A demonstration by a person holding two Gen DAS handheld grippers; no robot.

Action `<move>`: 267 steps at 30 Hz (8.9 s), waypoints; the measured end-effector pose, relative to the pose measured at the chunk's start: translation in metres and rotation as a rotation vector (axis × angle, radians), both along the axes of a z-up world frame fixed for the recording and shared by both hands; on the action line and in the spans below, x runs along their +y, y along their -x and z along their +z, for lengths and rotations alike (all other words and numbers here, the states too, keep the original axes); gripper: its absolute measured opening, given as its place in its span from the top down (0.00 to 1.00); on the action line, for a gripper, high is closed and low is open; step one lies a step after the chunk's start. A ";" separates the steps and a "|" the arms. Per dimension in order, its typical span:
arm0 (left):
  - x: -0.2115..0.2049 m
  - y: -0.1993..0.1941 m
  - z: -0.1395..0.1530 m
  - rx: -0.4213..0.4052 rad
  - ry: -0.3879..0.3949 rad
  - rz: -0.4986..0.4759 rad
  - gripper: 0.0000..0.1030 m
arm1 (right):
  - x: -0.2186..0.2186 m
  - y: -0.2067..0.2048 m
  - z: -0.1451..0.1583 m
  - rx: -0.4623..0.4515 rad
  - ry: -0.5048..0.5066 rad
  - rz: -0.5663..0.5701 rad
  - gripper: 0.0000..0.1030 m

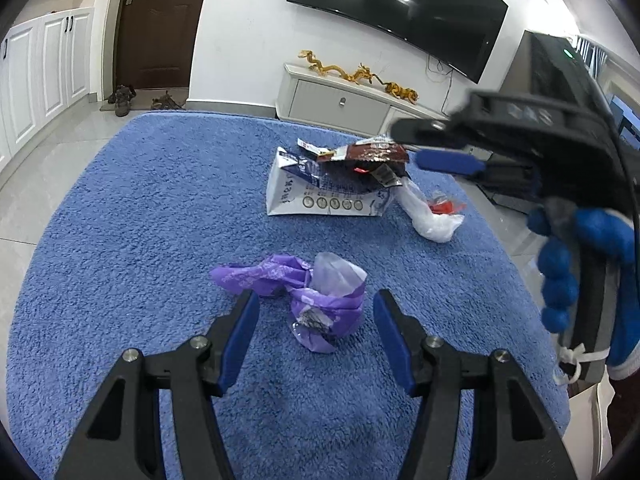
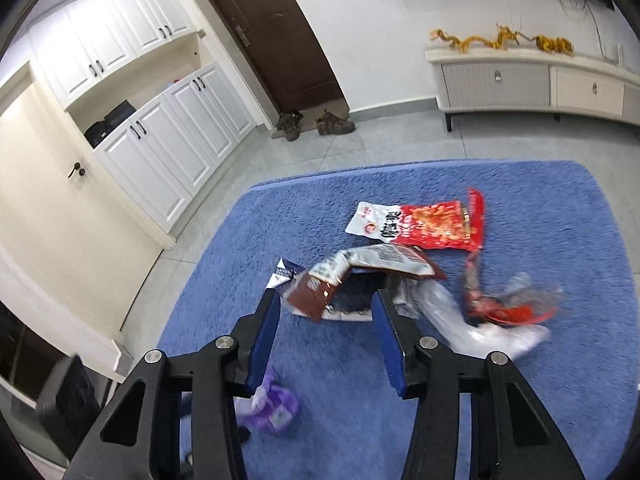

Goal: Collect trash
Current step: 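Grasp the purple bag with the left tool while the right grasps the brown snack wrapper, then carry both items over the bin and open both tools to drop them, then move both open tools back to the remaining trash on the rug, then grasp the blue milk carton with the left tool while the right grasps the clear plastic bag, then carry both items over the bin and open both tools to drop them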

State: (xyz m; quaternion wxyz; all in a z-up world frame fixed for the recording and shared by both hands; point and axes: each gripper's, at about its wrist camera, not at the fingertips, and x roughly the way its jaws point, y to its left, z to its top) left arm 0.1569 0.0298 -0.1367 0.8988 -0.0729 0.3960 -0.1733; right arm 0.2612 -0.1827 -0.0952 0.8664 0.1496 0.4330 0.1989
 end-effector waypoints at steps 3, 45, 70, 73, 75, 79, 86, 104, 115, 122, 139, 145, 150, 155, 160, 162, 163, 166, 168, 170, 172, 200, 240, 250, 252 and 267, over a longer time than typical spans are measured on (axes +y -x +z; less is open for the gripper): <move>-0.006 -0.006 -0.005 0.017 -0.003 -0.001 0.44 | 0.008 -0.012 -0.008 0.039 -0.015 -0.006 0.63; -0.070 0.063 0.051 -0.062 -0.031 -0.144 0.69 | -0.195 0.220 0.005 -0.104 0.003 -0.169 0.98; -0.435 0.071 0.002 0.127 -0.146 -0.723 0.68 | -0.419 0.297 -0.140 0.094 -0.132 -0.611 0.98; -0.464 0.068 -0.006 0.146 -0.151 -0.746 0.67 | -0.432 0.291 -0.156 0.118 -0.128 -0.627 0.98; -0.481 0.066 -0.012 0.159 -0.144 -0.750 0.66 | -0.439 0.285 -0.164 0.131 -0.122 -0.630 0.98; -0.512 0.058 -0.025 0.192 -0.108 -0.749 0.58 | -0.447 0.273 -0.176 0.162 -0.093 -0.642 0.94; -0.527 0.047 -0.041 0.257 -0.078 -0.739 0.43 | -0.459 0.278 -0.191 0.199 -0.060 -0.676 0.70; -0.384 0.070 0.032 -0.018 -0.112 -0.578 0.43 | -0.427 0.309 -0.117 0.069 -0.020 -0.669 0.67; -0.245 0.085 0.086 -0.169 -0.071 -0.399 0.43 | -0.365 0.328 -0.031 -0.089 0.024 -0.604 0.61; -0.158 0.095 0.117 -0.242 -0.038 -0.279 0.43 | -0.322 0.330 0.020 -0.176 0.069 -0.529 0.56; 0.008 0.100 0.120 -0.272 0.012 -0.022 0.33 | -0.230 0.306 0.078 -0.258 0.146 -0.363 0.51; 0.047 0.085 0.099 -0.220 0.019 0.041 0.32 | -0.202 0.279 0.077 -0.238 0.157 -0.307 0.48; 0.059 0.060 0.074 -0.169 0.008 0.065 0.31 | -0.179 0.240 0.061 -0.188 0.161 -0.255 0.47; 0.059 0.027 0.052 -0.122 0.001 0.077 0.31 | -0.155 0.198 0.041 -0.138 0.144 -0.209 0.47; 0.051 -0.012 0.036 -0.092 0.017 0.073 0.31 | -0.140 0.151 0.016 -0.079 0.117 -0.193 0.47; 0.046 -0.027 0.032 -0.087 0.028 0.069 0.30 | -0.134 0.130 0.005 -0.057 0.104 -0.188 0.47; 0.042 -0.035 0.031 -0.086 0.033 0.067 0.27 | -0.131 0.120 0.002 -0.048 0.102 -0.187 0.47; 0.034 -0.057 0.027 -0.075 0.052 0.068 0.25 | -0.124 0.093 -0.013 -0.020 0.078 -0.183 0.47; 0.028 -0.073 0.025 -0.061 0.070 0.074 0.25 | -0.124 0.076 -0.023 0.001 0.049 -0.194 0.45; 0.022 -0.086 0.022 -0.053 0.075 0.083 0.25 | -0.124 0.061 -0.033 0.021 0.019 -0.214 0.44; 0.016 -0.099 0.019 -0.042 0.087 0.091 0.25 | -0.124 0.050 -0.041 0.037 -0.009 -0.228 0.44; -0.023 -0.109 -0.029 0.064 0.077 -0.063 0.76 | -0.124 0.046 -0.070 0.042 -0.145 -0.181 0.80; -0.117 0.023 0.016 -0.100 -0.270 -0.379 0.68 | -0.227 0.196 -0.030 -0.068 -0.163 -0.280 0.80; -0.190 0.039 0.049 -0.100 -0.193 -0.487 0.68 | -0.306 0.244 -0.034 -0.092 -0.151 -0.437 0.80; -0.214 0.044 0.053 -0.098 -0.188 -0.520 0.68 | -0.324 0.255 -0.038 -0.089 -0.154 -0.476 0.80; -0.398 0.056 0.025 0.022 -0.227 -0.693 0.67 | -0.424 0.286 -0.087 -0.015 -0.103 -0.697 0.80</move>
